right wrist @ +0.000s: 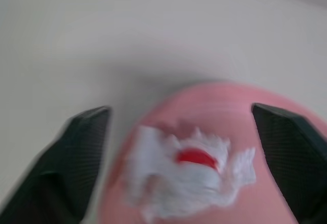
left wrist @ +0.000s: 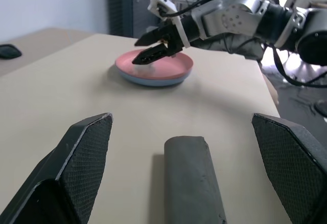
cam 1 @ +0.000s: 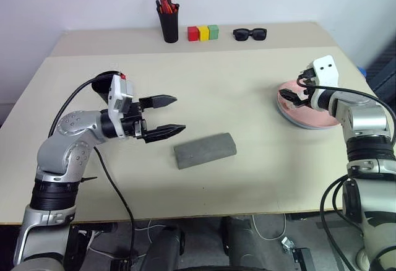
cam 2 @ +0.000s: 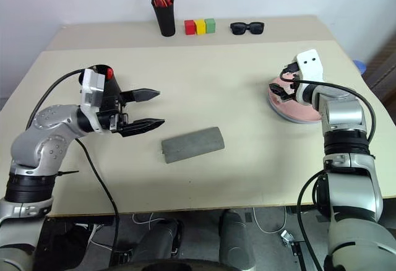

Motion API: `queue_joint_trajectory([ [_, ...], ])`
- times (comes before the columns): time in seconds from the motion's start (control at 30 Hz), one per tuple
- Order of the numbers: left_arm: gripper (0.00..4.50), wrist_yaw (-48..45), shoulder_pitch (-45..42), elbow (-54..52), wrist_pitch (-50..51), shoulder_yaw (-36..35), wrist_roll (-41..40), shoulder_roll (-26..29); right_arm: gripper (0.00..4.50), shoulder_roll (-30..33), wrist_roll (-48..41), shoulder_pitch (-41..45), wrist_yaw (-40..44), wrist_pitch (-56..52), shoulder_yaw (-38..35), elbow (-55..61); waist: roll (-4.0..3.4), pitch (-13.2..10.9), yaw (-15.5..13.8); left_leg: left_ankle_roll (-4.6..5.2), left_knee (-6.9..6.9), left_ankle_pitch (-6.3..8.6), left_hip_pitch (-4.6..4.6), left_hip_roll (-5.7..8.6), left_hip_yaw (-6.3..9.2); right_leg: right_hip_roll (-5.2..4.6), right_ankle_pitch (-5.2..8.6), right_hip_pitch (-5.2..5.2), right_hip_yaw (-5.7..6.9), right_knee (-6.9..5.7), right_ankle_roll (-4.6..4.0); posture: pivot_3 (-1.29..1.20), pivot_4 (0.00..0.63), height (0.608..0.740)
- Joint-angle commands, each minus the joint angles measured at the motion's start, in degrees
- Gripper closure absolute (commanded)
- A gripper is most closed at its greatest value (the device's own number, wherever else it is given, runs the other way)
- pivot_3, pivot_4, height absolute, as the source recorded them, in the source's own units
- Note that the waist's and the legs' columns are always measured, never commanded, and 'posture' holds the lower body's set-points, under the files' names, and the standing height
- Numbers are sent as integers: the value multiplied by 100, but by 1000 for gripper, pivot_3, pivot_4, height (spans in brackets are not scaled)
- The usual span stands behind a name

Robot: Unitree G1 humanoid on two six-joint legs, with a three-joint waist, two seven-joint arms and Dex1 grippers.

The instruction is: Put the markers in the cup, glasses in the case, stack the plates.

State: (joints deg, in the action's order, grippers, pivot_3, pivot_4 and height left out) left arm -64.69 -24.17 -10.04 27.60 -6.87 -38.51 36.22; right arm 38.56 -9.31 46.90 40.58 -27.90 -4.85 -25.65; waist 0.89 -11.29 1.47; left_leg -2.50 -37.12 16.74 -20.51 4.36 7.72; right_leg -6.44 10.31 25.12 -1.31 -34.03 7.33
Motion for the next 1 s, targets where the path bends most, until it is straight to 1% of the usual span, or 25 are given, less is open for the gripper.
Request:
queue_joint_trajectory([
  [0.03,0,173,177,-447,136,-502,-439,106,55,-72,-847,-261,997,-176,26,1553,2,1,25,0,1,0,-1,-5,3,3,0,2,1,-1,0,0,150,740],
  [0.07,0,194,318,-546,243,-642,-597,159,55,-89,-948,-445,1149,-154,100,1955,2,1,23,0,0,1,1,-8,5,4,0,1,1,-6,0,0,150,740],
  [0.1,0,287,376,-658,323,-646,-669,140,55,-47,-967,-573,1278,-28,108,2102,5,3,21,0,-1,0,0,-7,6,4,0,0,2,-3,0,0,150,740],
  [0.13,0,296,563,-807,374,-750,-756,198,55,-34,-1170,-780,1471,-178,156,2473,5,3,4,0,-2,1,1,-8,7,4,0,-1,2,-4,0,0,150,740],
  [0.2,0,251,1022,-1050,424,-982,-855,362,55,76,-1979,-1356,2202,-667,250,3381,5,3,-39,1,-4,1,3,-6,6,1,0,-8,1,1,0,0,150,740],
  [0.23,0,220,1247,-1128,416,-1105,-893,442,55,159,-2206,-1598,2440,-833,335,3766,4,2,-54,3,-4,2,4,-7,6,1,0,-10,1,1,0,0,150,740],
  [0.3,0,216,1672,-1237,288,-1338,-854,527,55,143,-2448,-1899,2493,-961,362,4179,3,2,-58,7,-1,5,3,-10,7,1,1,-7,1,2,-1,0,150,740],
  [0.33,0,209,1888,-1256,171,-1461,-791,550,55,130,-2409,-2029,2436,-841,353,4324,1,1,-57,7,-2,5,3,-10,6,1,1,-7,2,2,-1,0,150,740],
  [0.43,0,111,2413,-1176,-236,-1740,-541,576,55,29,-2578,-2312,2385,-611,109,4383,3,2,-66,6,-10,4,11,-12,-1,1,3,-17,0,3,-4,0,150,740],
  [0.47,0,136,2473,-1186,-313,-1738,-497,563,55,58,-2626,-2352,2431,-580,43,4325,4,2,-71,6,-11,4,16,-13,-1,1,14,-25,1,3,-21,0,150,740],
  [0.5,0,213,2520,-1175,-339,-1722,-452,542,55,157,-2621,-2407,2502,-533,-20,4267,4,2,-89,6,-13,4,17,-14,-2,2,15,-27,2,3,-21,0,150,740],
  [0.6,0,-179,2680,-687,-722,-1811,-348,573,55,483,-2537,-2886,2475,-515,-227,4529,6,3,-132,7,-20,4,13,-13,-2,0,14,-32,3,4,-23,0,150,740],
  [0.73,0,-416,2661,-209,-1114,-1695,-114,558,55,949,-2532,-3490,2656,-348,-714,4327,6,3,-139,8,-16,6,11,-11,-6,-1,14,-30,5,10,-22,0,150,740],
  [0.8,0,-477,2679,33,-1259,-1702,-12,547,55,1115,-2451,-3715,2723,-228,-836,4242,6,3,-130,8,-16,6,13,-12,-8,-1,14,-31,4,9,-22,0,150,740],
  [0.9,0,-454,2670,198,-1429,-1706,85,508,55,1249,-2415,-3789,2783,-110,-861,4127,6,3,-80,9,-16,6,15,-16,-10,0,14,-31,5,8,-22,0,150,740],
  [1.0,0,-527,2751,318,-1582,-1713,176,537,55,1213,-2517,-3615,2719,-197,-768,4130,6,3,-64,9,-13,6,17,-21,-10,2,14,-31,5,7,-21,0,150,740],
])
